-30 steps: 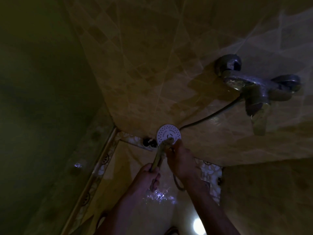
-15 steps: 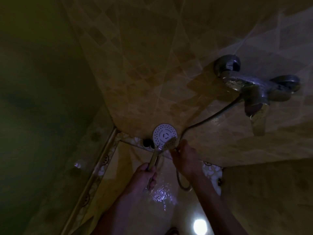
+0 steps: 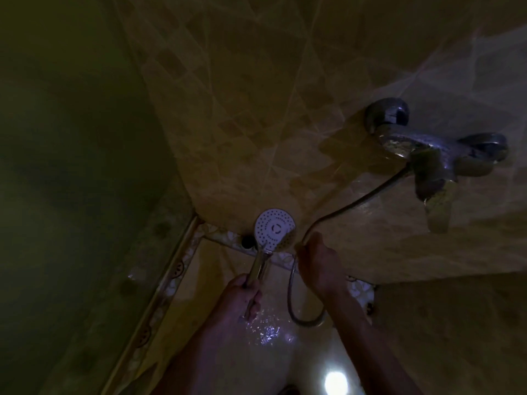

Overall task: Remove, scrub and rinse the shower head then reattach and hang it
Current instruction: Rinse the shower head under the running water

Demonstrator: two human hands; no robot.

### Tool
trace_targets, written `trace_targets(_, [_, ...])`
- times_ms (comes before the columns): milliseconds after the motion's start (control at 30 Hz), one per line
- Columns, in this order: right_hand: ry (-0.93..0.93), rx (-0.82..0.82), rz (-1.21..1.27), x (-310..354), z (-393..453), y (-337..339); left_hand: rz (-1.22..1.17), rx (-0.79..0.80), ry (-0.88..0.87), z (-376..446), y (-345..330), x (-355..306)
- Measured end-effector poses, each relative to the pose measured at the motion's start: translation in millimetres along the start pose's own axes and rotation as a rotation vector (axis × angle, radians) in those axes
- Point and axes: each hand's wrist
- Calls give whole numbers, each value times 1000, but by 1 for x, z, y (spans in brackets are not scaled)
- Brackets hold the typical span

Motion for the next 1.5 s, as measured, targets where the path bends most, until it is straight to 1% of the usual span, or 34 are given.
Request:
trace_targets(100, [66, 26, -2, 10, -4, -9, -2, 7, 7, 1, 0, 1])
trace_targets(200, [116, 12, -10, 24, 5, -9, -9, 10, 13, 1, 2, 2])
trace_targets(367, [27, -55, -19, 21, 22, 9, -24, 15, -2, -4, 6, -3])
trace_targets(467, [10, -35, -4, 14, 10, 12, -25, 8, -10, -6, 8, -6])
trace_targets(600, [101, 41, -16, 22, -13, -6, 1, 17, -26, -6, 7, -4])
trace_targets(667, [125, 41, -13, 29, -13, -11, 12, 23, -29, -6, 5, -3])
trace_targets(833, [30, -30, 29, 20, 8, 3, 29, 25, -24, -6, 5, 1])
trace_targets(933, [-17, -24, 13, 7, 3, 8, 2, 11, -7, -3, 4, 0])
trace_targets(1000, [-9, 3, -1, 3, -8, 4, -18, 14, 9, -3, 1, -1])
trace_targets(1067, [45, 34, 5, 4, -18, -1, -14, 18, 16, -3, -2, -3])
trace_targets(1167, [111, 11, 55, 10, -17, -2, 4, 38, 11, -4, -7, -4])
trace_targets(1367, [17, -115, 107, -5, -6, 22, 19, 47, -7, -13, -14, -5])
trace_targets(1500, [16, -75, 84, -21, -21, 17, 26, 59, -26, -19, -20, -5])
Point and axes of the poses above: each hand's wrist, its own z-axis towards the middle knuckle, its own y-axis out of the back of the hand, x = y × z, and after that the axes turned 5 degrees about -z, right-handed
